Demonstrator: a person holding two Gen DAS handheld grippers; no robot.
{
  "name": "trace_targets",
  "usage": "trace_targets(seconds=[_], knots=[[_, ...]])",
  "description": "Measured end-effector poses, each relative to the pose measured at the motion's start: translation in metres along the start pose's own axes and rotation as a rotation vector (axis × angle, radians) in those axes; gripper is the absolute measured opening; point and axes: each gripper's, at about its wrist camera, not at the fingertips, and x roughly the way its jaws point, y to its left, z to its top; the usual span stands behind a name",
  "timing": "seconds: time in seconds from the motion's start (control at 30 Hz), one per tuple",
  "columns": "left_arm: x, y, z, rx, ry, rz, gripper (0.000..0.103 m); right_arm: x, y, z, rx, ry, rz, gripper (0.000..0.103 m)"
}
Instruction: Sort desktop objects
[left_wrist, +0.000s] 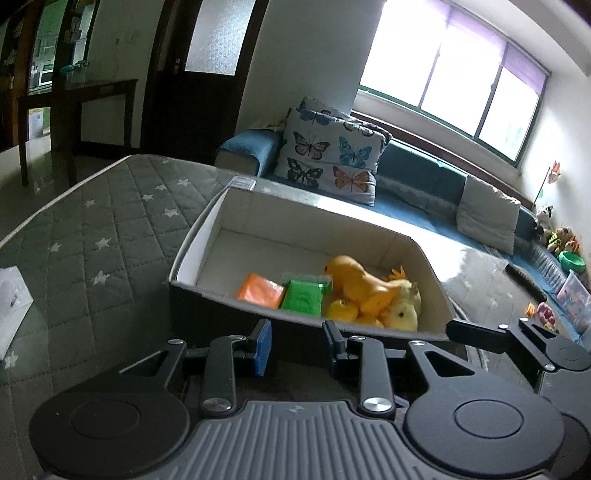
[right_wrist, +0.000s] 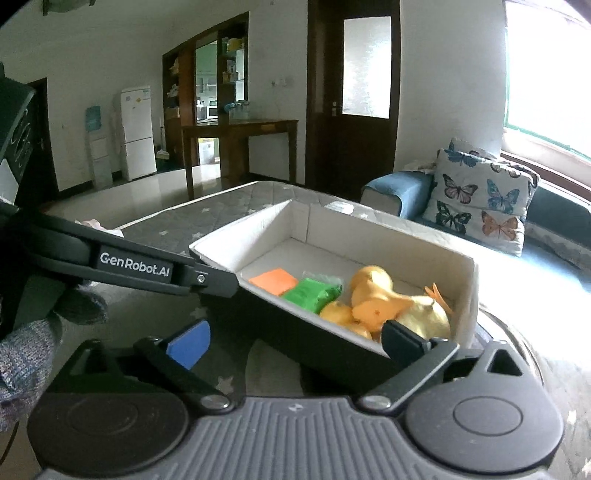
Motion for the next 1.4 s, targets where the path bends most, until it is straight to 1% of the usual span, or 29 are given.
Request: trace_targets(seconds=[0.23, 0.37, 0.5, 0.6, 0.7, 0.8, 0.9, 1.0, 1.17, 1.33, 1.4], knots=[[0.000, -0.007, -0.016, 0.036, 0.005, 0.050, 0.032, -0.010, -0.002, -0.015, 0.019, 0.002, -0.033, 0.103], [-0.001, -0.007, -0.026, 0.036, 0.001, 0.070, 0.032, -0.017, -0.002, -0.025, 0.035, -0.017, -0.036, 0.103], [-0.003, -0.010, -0.036, 0.057, 0.006, 0.128, 0.032, -0.021, -0.004, -0.035, 0.074, -0.008, -0.038, 0.103], [0.000, -0.014, -0.045, 0.101, 0.006, 0.199, 0.032, -0.022, -0.007, -0.042, 0.108, 0.003, -0.044, 0.103], [0.004, -0.014, -0.052, 0.107, 0.026, 0.216, 0.034, -0.022, -0.012, -0.051, 0.147, 0.025, -0.064, 0.103], [0.005, -0.013, -0.057, 0.097, 0.042, 0.208, 0.034, -0.022, -0.016, -0.057, 0.168, 0.046, -0.086, 0.103], [0.008, -0.015, -0.061, 0.102, 0.061, 0.233, 0.034, -0.022, -0.018, -0.063, 0.182, 0.065, -0.109, 0.103], [0.010, -0.017, -0.065, 0.109, 0.076, 0.252, 0.034, -0.021, -0.018, -0.068, 0.194, 0.076, -0.114, 0.103], [0.011, -0.022, -0.069, 0.136, 0.083, 0.285, 0.034, -0.018, -0.017, -0.074, 0.205, 0.092, -0.117, 0.103], [0.013, -0.023, -0.073, 0.137, 0.088, 0.318, 0.034, -0.018, -0.016, -0.075, 0.213, 0.089, -0.133, 0.103], [0.014, -0.022, -0.074, 0.136, 0.087, 0.315, 0.034, -0.018, -0.016, -0.075, 0.217, 0.089, -0.139, 0.103]])
